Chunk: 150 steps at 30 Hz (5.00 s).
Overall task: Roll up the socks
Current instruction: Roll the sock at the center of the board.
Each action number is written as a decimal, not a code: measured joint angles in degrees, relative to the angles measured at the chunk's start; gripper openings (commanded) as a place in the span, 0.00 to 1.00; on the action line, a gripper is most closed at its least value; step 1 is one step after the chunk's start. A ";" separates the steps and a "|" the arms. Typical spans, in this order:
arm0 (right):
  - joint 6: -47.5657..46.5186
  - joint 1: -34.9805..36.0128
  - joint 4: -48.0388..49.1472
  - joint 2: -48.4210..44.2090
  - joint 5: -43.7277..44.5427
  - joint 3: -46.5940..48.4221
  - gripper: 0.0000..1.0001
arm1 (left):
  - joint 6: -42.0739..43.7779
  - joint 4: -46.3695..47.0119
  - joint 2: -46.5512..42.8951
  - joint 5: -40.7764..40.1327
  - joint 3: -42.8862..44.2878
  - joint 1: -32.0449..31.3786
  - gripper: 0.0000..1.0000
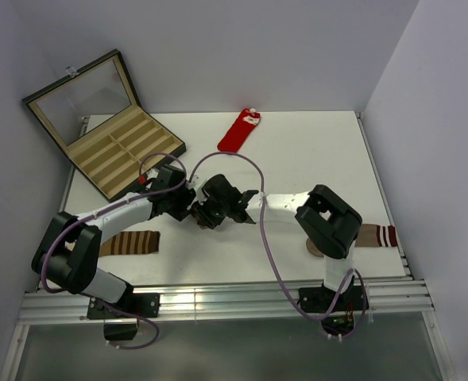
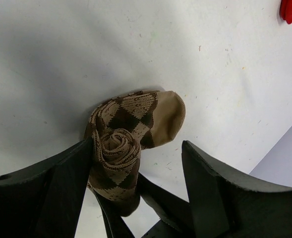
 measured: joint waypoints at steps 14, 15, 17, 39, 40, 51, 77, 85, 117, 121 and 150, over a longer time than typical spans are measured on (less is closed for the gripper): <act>-0.55 0.37 0.72 0.00 0.46 -0.31 0.01 | -0.61 -2.47 -3.65 0.17 -2.36 1.79 0.77; -0.61 0.37 0.66 0.00 0.50 -0.44 0.01 | -0.63 -2.40 -4.04 0.52 -2.99 2.43 0.77; -0.98 0.37 0.33 -0.02 0.87 -0.72 0.01 | -0.57 -2.40 -4.57 0.72 -3.89 3.34 0.77; -9.18 3.17 -1.46 -1.68 6.75 -1.14 0.00 | 13.57 0.52 7.76 9.86 2.05 4.96 0.48; -9.77 3.63 -1.64 -1.68 7.45 -1.14 0.00 | 13.99 0.76 8.59 10.05 2.32 4.98 0.47; -12.68 6.97 -3.52 -1.60 7.98 -0.74 0.00 | 14.88 7.80 11.69 13.68 1.09 5.14 0.35; -19.87 7.26 -5.75 -1.38 4.11 -0.61 0.00 | 30.71 0.00 8.94 12.57 3.67 6.32 0.70; -22.18 7.41 -5.90 -1.73 3.85 -1.03 0.00 | 33.62 -0.85 9.27 14.29 3.69 6.43 0.61; -22.43 10.32 -12.83 -2.93 6.27 0.66 0.00 | 27.04 4.09 14.01 19.47 3.91 5.97 0.00; -22.62 11.17 -14.01 -2.93 6.47 1.31 0.00 | 25.29 4.70 14.25 19.56 3.78 5.86 0.00; -20.13 -0.13 -21.49 9.70 -27.47 13.84 0.00 | 23.71 4.09 15.15 11.69 9.22 8.33 0.53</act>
